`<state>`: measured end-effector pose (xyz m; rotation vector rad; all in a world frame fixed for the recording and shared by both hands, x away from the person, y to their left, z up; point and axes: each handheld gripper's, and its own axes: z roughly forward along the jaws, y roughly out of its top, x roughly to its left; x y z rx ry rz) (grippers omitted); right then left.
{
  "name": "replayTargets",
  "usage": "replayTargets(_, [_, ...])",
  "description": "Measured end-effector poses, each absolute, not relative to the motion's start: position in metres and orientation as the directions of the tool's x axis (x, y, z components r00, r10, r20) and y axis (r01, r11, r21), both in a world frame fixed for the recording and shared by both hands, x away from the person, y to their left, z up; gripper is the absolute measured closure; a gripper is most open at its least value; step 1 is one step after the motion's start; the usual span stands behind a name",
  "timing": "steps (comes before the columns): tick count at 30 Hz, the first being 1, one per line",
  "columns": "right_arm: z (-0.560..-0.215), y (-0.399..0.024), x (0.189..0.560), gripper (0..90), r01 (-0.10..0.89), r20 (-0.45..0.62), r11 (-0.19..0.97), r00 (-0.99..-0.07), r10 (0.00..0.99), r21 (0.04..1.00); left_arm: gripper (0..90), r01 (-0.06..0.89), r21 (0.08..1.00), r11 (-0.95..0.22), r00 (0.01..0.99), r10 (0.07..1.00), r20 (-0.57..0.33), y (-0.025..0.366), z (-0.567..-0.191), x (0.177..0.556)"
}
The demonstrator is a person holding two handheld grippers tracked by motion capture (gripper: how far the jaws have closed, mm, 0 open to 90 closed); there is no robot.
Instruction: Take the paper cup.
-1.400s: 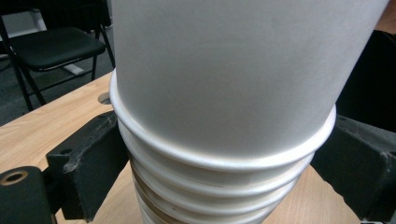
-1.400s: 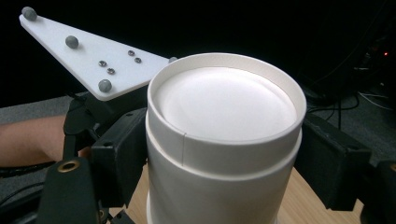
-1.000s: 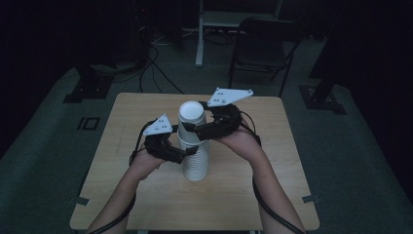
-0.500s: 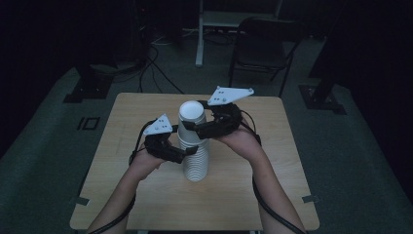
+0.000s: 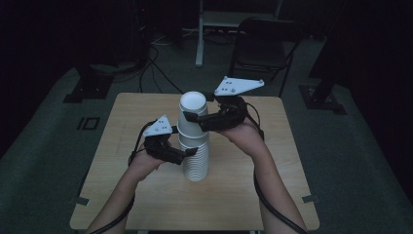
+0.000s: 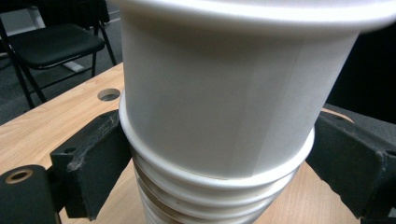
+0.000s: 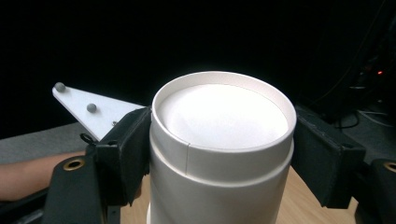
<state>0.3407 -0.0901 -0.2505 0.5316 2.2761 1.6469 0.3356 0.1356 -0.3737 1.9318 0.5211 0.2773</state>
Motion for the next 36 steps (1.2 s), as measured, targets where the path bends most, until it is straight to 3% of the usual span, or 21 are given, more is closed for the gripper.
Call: replayTargets(36, [-0.204, -0.11, 0.319, 24.6, 0.046, -0.054, 0.213, -0.896, 0.441, 0.976, 8.6, 0.23, 0.914, -0.335, 0.877, 0.477, -0.045, 0.136, -0.374, 0.335])
